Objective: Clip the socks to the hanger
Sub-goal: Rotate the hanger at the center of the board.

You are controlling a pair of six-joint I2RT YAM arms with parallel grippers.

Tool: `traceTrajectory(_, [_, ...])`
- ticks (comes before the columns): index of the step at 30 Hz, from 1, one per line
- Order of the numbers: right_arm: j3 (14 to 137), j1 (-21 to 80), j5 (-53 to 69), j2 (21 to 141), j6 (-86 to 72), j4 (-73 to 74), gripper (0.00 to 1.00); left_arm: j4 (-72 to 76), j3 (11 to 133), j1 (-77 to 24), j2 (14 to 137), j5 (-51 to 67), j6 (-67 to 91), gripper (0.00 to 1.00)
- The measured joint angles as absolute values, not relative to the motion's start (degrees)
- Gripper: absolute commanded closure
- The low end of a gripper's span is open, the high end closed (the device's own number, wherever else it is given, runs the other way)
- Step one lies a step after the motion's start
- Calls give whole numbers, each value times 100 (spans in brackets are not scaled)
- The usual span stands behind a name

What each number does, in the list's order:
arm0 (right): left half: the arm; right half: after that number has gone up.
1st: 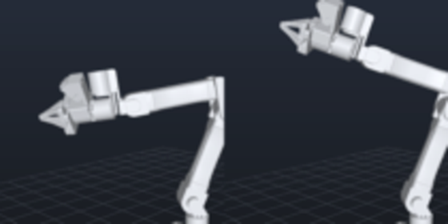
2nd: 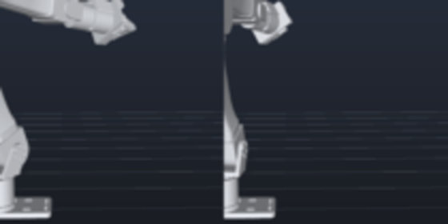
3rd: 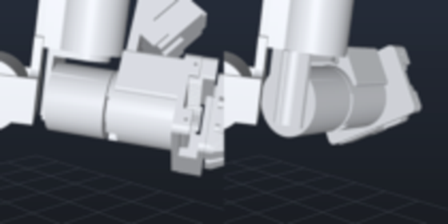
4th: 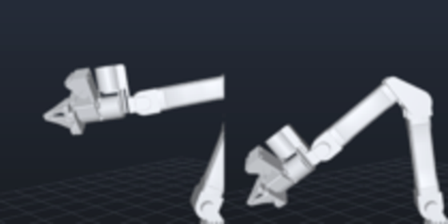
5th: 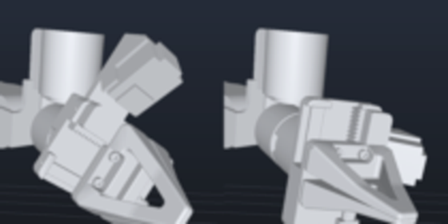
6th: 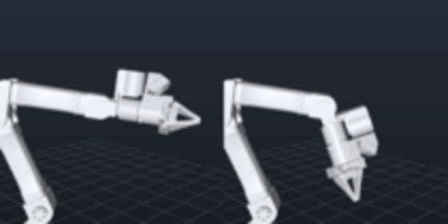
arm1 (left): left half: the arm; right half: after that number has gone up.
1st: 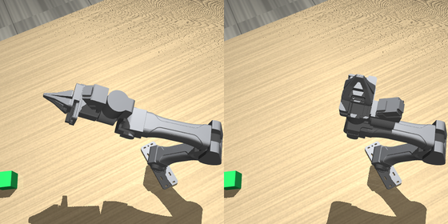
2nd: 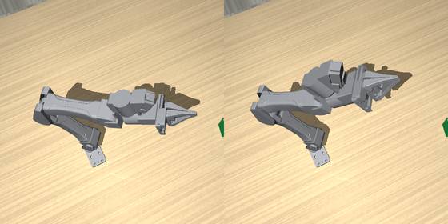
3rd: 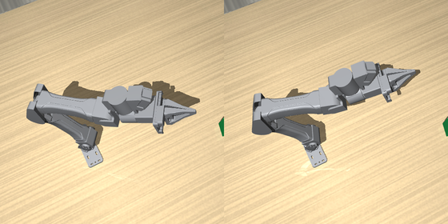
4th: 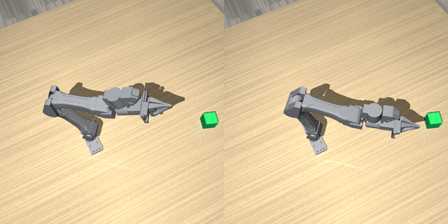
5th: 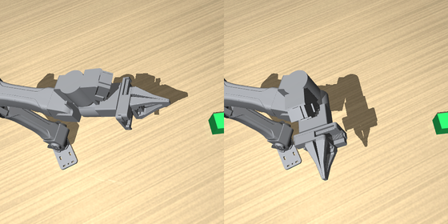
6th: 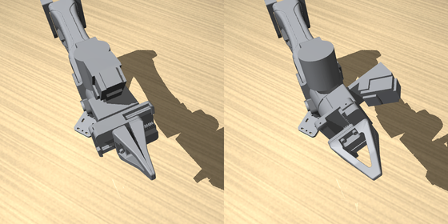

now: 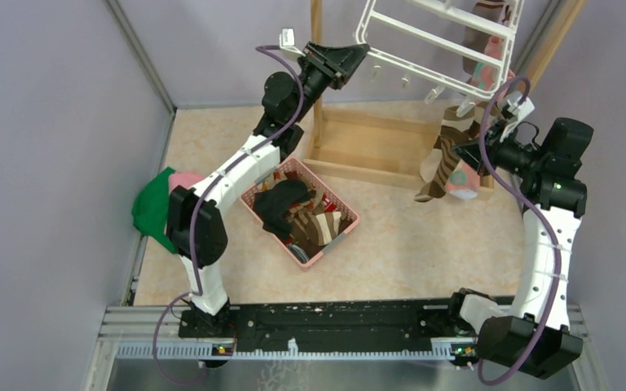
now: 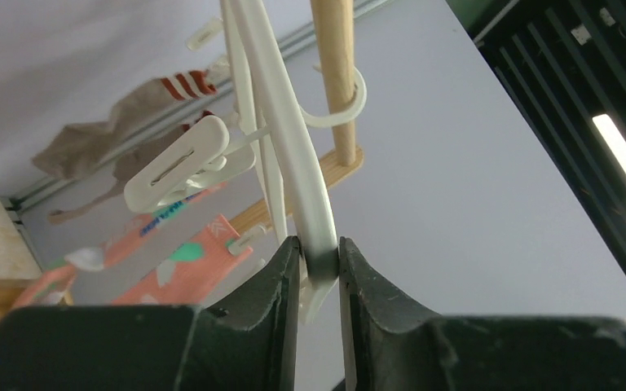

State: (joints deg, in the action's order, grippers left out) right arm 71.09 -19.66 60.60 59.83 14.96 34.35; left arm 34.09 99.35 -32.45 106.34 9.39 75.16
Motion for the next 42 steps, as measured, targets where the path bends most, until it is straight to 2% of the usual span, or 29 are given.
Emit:
traceTrajectory(10, [7135, -1986, 6058, 6045, 1498, 3448, 100, 4202, 9188, -3430, 9974, 1439, 7494, 37])
traceTrajectory(18, [7083, -2008, 6180, 5948, 1553, 3435, 100, 4871, 8108, -3424, 9273, 1518, 6997, 21])
traceTrajectory(22, [6993, -2008, 6228, 5933, 1629, 3437, 100, 5358, 7522, -3422, 9006, 1741, 6394, 4])
traceTrajectory(23, [6973, -2008, 6239, 5933, 1649, 3439, 100, 5548, 7338, -3420, 8936, 1879, 6119, 2])
traceTrajectory(29, [6895, -2008, 6287, 5927, 1719, 3437, 100, 6045, 6906, -3398, 8818, 3199, 4504, 2])
traceTrajectory(34, [6834, -2010, 6191, 5933, 1671, 3363, 100, 6058, 7513, -3326, 9251, 4320, 3802, 3])
traceTrajectory(42, [6783, -2016, 6088, 6036, 1522, 3225, 100, 5583, 8392, -3199, 9944, 5022, 2779, 26])
